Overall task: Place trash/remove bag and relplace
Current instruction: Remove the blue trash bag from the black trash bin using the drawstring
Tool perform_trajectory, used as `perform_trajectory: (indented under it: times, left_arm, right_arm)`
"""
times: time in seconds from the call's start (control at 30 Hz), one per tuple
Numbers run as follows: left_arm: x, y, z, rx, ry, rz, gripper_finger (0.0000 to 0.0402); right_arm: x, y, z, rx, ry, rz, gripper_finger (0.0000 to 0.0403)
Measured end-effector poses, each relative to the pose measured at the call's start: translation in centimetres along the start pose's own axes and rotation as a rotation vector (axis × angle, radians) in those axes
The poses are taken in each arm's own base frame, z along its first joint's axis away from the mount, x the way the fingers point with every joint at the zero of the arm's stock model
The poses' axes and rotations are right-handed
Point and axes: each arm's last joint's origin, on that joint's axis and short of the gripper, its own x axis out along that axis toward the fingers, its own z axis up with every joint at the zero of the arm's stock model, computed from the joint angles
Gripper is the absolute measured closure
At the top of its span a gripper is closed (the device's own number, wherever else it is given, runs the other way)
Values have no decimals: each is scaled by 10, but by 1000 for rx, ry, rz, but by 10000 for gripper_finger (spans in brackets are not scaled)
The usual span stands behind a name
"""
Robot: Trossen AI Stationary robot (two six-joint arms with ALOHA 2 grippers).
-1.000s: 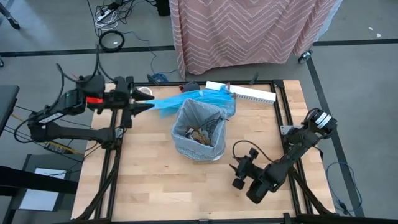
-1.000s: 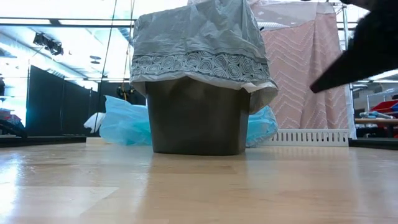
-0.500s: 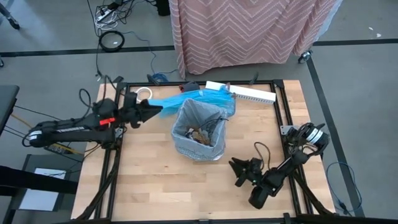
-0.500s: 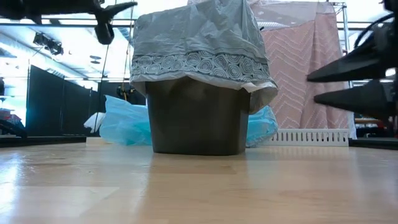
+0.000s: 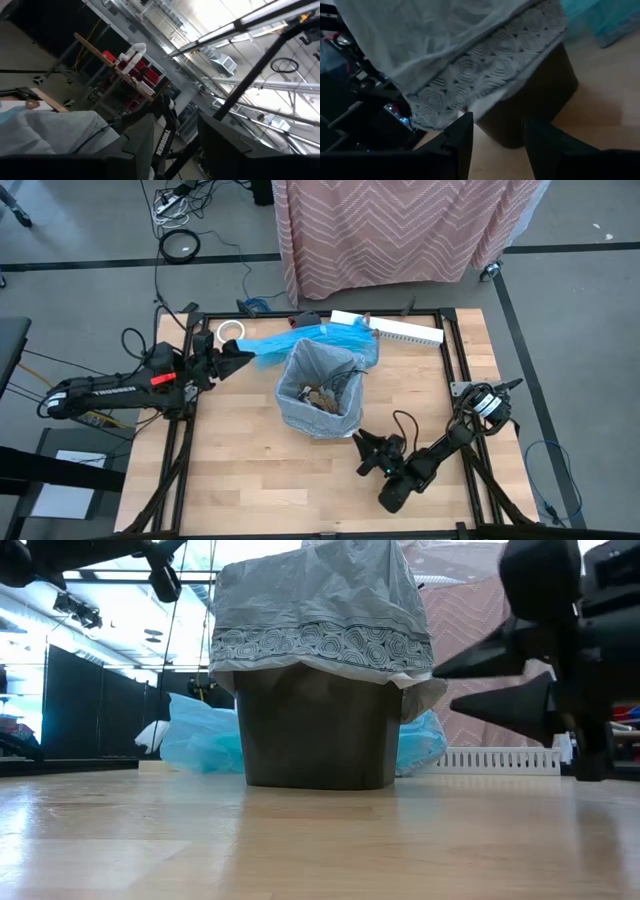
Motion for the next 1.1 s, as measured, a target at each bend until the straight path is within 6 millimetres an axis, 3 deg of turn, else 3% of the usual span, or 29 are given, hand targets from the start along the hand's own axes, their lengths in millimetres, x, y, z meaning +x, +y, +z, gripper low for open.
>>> perform_trajectory:
  times: [0.23, 0.7, 0.87, 1.1]
  left_arm:
    - [0, 0, -1, 4, 23, -17, 243]
    - [0, 0, -1, 52, 27, -14, 243]
    - [0, -1, -2, 52, 50, -35, 243]
    - [0, -1, -2, 54, 60, -42, 243]
  right_arm:
    - [1, 4, 0, -2, -9, -3, 245]
    - [31, 14, -1, -41, 69, -42, 249]
    - [35, 20, 2, -67, 49, -39, 285]
    - [43, 23, 2, -123, 97, -26, 393]
